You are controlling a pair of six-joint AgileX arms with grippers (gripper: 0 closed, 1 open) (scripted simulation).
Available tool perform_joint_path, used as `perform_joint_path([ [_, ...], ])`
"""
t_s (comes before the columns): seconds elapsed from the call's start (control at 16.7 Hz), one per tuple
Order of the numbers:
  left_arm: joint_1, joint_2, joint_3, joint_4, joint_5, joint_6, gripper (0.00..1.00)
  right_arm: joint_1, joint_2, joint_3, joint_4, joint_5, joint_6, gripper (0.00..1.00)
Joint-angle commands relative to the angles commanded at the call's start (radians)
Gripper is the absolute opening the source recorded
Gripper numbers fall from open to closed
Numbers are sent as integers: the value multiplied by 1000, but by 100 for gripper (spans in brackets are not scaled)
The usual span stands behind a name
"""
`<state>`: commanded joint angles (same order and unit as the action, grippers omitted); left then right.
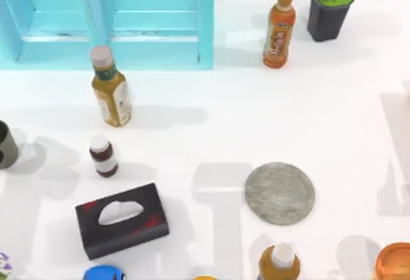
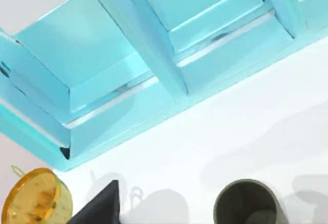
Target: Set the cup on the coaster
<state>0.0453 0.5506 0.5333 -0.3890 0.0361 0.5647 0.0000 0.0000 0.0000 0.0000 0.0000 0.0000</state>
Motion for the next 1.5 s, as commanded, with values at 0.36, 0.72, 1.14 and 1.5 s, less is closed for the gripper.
perform_joint_path([
  [0.36,20,355,255,-235,2,334,100,0,0,0,0,0,0,100],
  [0.72,43,679,491,-434,0,632,100,0,0,0,0,0,0,100],
  [1.14,80,1032,756,-660,-32,948,100,0,0,0,0,0,0,100],
  [1.5,80,1250,953,-846,-36,1134,100,0,0,0,0,0,0,100],
])
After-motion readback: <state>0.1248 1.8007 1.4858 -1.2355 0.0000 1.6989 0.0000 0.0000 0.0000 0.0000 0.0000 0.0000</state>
